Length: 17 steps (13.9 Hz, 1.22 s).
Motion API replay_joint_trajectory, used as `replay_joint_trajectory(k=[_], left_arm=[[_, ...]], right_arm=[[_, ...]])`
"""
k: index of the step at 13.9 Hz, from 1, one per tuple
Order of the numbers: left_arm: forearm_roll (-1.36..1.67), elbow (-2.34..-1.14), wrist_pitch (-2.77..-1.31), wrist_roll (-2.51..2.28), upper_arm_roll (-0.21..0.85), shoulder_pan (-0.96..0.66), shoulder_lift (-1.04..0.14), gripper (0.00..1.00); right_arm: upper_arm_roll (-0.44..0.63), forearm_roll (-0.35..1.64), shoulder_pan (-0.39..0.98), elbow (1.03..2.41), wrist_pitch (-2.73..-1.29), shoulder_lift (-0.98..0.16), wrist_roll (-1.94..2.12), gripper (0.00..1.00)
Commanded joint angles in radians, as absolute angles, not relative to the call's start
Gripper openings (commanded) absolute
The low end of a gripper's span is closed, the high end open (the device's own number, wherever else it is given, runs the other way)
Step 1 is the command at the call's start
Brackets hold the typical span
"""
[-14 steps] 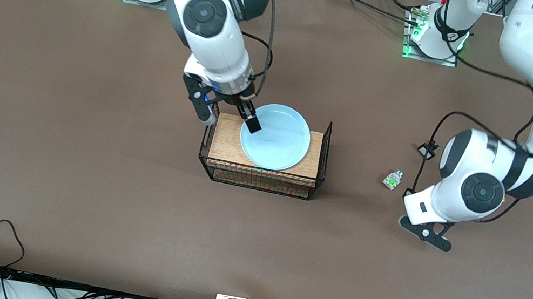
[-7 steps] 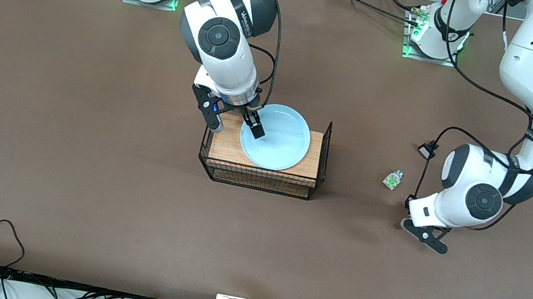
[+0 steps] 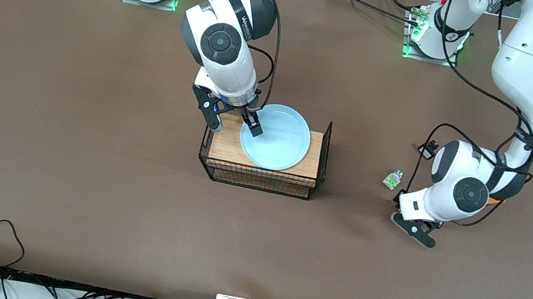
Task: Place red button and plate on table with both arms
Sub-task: 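Release the button on the table while the right gripper grips the plate rim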
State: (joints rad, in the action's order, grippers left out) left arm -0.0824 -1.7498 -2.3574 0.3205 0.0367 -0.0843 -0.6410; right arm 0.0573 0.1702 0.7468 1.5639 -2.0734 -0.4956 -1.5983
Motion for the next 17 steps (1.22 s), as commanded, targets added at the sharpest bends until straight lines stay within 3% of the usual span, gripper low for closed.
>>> replay_joint_trajectory(k=[1, 5, 7, 12, 17], left_arm=[[-0.066, -1.746, -2.263, 0.333, 0.035, -0.081, -0.525, 1.0], [-0.06, -1.558, -1.88, 0.33, 0.038, -0.071, -0.453, 1.0], [-0.06, -1.485, -1.726, 0.302, 0.037, -0.066, -0.433, 1.0], [-0.066, -1.474, -1.583, 0.094, 0.04, -0.072, -0.327, 1.0], [-0.074, -1.401, -1.536, 0.006, 0.035, -0.089, -0.275, 1.0]], right_arm=[[0.061, 0.166, 0.762, 1.566, -2.071, -0.503, -1.618, 0.88], [0.061, 0.166, 0.764, 1.566, -2.074, -0.512, -1.617, 0.81], [0.061, 0.166, 0.765, 1.566, -2.074, -0.512, -1.618, 0.68], [0.061, 0.166, 0.772, 1.566, -2.074, -0.512, -1.614, 0.28], [0.063, 0.172, 0.77, 1.566, -2.077, -0.512, -1.6, 0.03]])
